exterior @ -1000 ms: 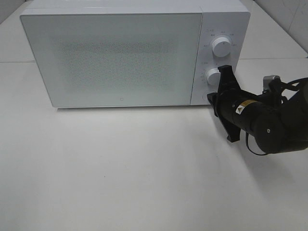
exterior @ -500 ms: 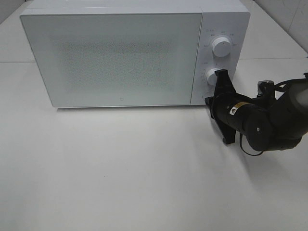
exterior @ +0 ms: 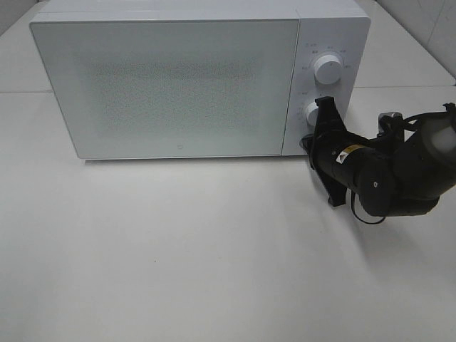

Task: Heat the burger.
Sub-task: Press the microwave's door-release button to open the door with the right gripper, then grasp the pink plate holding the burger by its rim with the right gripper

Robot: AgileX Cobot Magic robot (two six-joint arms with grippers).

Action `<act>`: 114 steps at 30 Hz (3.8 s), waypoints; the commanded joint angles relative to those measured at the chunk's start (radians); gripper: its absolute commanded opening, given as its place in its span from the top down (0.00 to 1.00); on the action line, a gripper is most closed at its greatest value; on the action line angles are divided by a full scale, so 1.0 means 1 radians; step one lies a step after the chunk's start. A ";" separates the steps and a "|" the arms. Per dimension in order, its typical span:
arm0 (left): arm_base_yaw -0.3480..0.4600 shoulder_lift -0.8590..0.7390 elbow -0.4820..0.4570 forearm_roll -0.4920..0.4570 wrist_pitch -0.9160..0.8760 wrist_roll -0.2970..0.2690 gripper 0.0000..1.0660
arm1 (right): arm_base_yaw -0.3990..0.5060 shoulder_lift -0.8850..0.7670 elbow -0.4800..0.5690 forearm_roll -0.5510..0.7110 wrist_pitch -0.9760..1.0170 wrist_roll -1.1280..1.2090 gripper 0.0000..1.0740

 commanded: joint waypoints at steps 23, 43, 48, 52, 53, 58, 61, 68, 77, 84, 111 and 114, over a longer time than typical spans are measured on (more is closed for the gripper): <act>0.002 -0.015 0.000 -0.001 -0.001 -0.001 0.03 | -0.019 -0.002 -0.136 0.086 -0.147 -0.055 1.00; 0.002 -0.015 0.000 -0.001 -0.001 -0.001 0.03 | -0.022 -0.048 -0.127 0.084 -0.021 -0.044 1.00; 0.002 -0.015 0.000 -0.001 -0.001 -0.001 0.03 | -0.010 -0.048 -0.108 0.078 -0.020 -0.044 1.00; 0.002 -0.015 0.000 -0.001 -0.001 -0.001 0.03 | 0.001 -0.048 -0.082 0.082 -0.022 -0.036 1.00; 0.002 -0.015 0.000 -0.001 -0.001 -0.001 0.03 | 0.001 -0.048 -0.074 0.081 -0.021 -0.028 1.00; 0.002 -0.015 0.000 -0.001 -0.001 -0.001 0.03 | 0.001 -0.048 -0.044 0.074 -0.019 -0.014 1.00; 0.002 -0.015 0.000 -0.001 -0.001 -0.001 0.03 | 0.001 -0.048 -0.025 0.074 -0.019 -0.013 1.00; 0.002 -0.015 0.000 -0.001 -0.001 -0.001 0.03 | 0.001 -0.048 0.015 0.028 -0.011 0.024 1.00; 0.002 -0.015 0.000 -0.001 -0.001 -0.001 0.03 | 0.002 -0.058 0.065 0.015 -0.010 0.052 1.00; 0.002 -0.015 0.000 -0.001 -0.001 -0.001 0.03 | 0.002 -0.108 0.115 0.003 -0.012 0.048 1.00; 0.002 -0.015 0.000 -0.001 -0.001 -0.001 0.03 | 0.002 -0.584 0.228 0.225 0.753 -1.342 1.00; 0.002 -0.015 0.000 -0.001 -0.001 -0.001 0.03 | 0.002 -0.588 0.179 0.238 0.916 -1.482 1.00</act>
